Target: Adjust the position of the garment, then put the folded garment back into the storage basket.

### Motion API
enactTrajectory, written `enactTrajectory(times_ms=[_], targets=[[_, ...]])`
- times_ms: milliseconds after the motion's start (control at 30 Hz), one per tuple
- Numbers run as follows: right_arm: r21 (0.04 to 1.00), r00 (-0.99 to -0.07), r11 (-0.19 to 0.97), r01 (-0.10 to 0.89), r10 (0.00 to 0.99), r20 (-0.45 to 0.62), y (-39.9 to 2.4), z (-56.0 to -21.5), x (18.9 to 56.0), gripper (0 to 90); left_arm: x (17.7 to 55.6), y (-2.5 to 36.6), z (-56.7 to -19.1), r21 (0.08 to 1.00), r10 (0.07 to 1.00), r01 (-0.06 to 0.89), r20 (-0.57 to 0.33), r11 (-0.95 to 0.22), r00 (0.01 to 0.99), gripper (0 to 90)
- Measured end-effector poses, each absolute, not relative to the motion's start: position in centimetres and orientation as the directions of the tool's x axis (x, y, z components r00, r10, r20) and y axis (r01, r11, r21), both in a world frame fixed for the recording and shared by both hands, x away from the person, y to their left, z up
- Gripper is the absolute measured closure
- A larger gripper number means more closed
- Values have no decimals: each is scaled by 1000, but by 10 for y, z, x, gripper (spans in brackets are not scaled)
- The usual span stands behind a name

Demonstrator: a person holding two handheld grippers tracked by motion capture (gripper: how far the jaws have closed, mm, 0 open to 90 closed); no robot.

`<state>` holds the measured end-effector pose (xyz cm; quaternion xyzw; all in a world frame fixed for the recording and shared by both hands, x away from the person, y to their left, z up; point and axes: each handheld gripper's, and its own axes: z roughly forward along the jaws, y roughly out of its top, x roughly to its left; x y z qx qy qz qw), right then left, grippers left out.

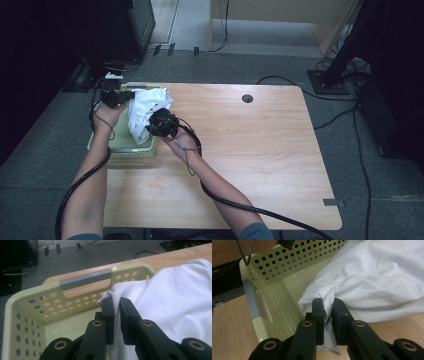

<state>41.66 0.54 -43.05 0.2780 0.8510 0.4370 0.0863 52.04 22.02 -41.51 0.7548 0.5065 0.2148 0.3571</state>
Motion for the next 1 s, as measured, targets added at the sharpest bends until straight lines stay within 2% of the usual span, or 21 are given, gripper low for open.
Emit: enactTrajectory(times_ms=[533,700,1000], targets=[[785,-833,452,424,535,141,21,-440,423,824,522,242,-425,724,938,649,-10,-232,346,846],[765,-839,492,416,532,114,33,-451,425,820,526,244,-432,686,940,674,44,-274,338,846],[752,-837,481,451,520,169,45,-459,424,820,531,243,-444,654,941,696,78,-298,329,846]])
